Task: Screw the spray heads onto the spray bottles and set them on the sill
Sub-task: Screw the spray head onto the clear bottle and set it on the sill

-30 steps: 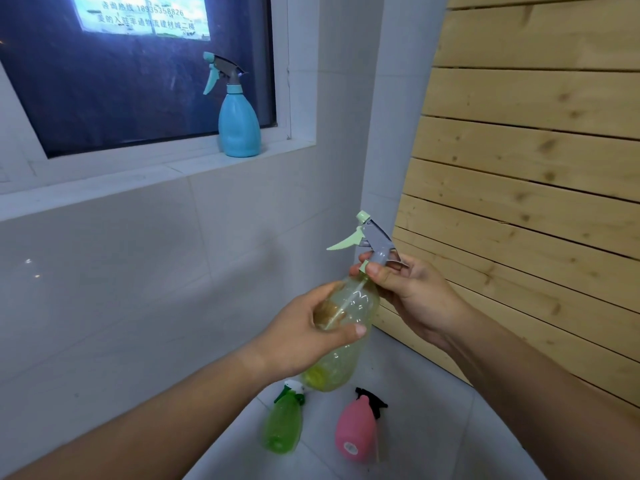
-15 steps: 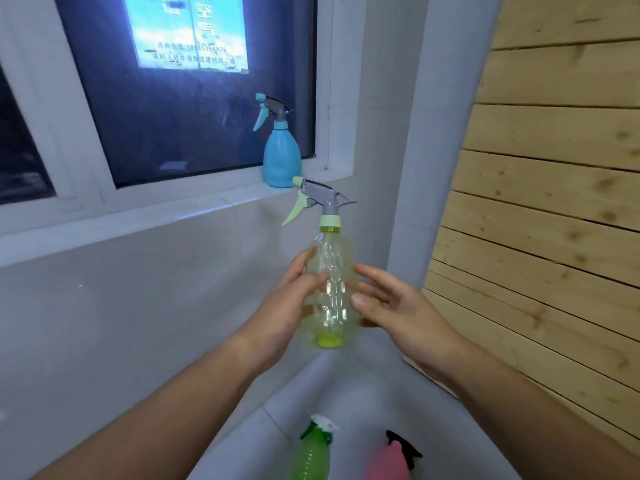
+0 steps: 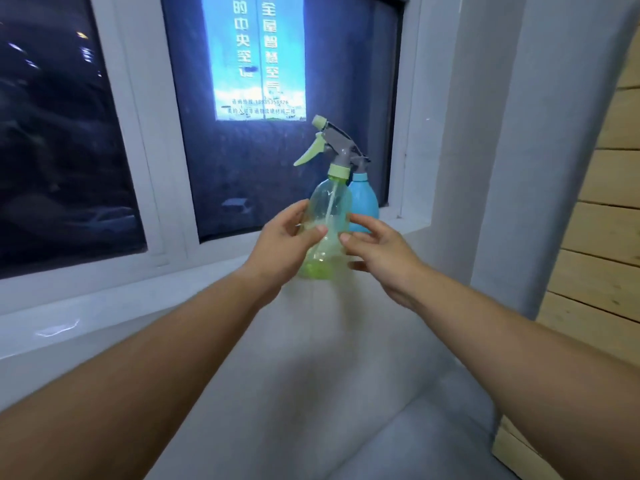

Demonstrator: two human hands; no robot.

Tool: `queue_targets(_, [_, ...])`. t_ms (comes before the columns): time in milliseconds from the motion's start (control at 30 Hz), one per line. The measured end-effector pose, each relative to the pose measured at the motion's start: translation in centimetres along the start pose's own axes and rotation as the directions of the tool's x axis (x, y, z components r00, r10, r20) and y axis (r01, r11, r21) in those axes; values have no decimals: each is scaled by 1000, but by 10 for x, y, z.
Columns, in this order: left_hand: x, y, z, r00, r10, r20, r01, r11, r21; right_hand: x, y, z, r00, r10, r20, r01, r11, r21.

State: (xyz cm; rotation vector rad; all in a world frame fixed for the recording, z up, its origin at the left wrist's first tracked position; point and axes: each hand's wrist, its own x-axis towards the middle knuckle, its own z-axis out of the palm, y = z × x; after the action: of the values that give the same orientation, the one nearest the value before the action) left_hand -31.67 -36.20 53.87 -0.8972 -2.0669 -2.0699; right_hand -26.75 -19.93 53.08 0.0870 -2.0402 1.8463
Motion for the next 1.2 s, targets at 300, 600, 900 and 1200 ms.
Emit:
queue_targets(300, [51, -21, -30, 991, -92, -97, 94, 995, 20, 61, 3, 30, 999, -35, 2, 35, 996, -78])
queue_targets(600, [72, -35, -23, 979, -130, -157, 148, 983, 107, 82, 16, 30, 997, -52, -62, 41, 987, -158])
queue_targets(900, [81, -44, -21, 990, -91, -112, 108, 981, 162, 89, 21, 31, 995, -61, -81, 48, 988, -149])
queue_targets(1200, [78, -43, -19, 986, -115, -123, 140, 967, 212, 87, 21, 32, 993, -93, -78, 76, 977, -199])
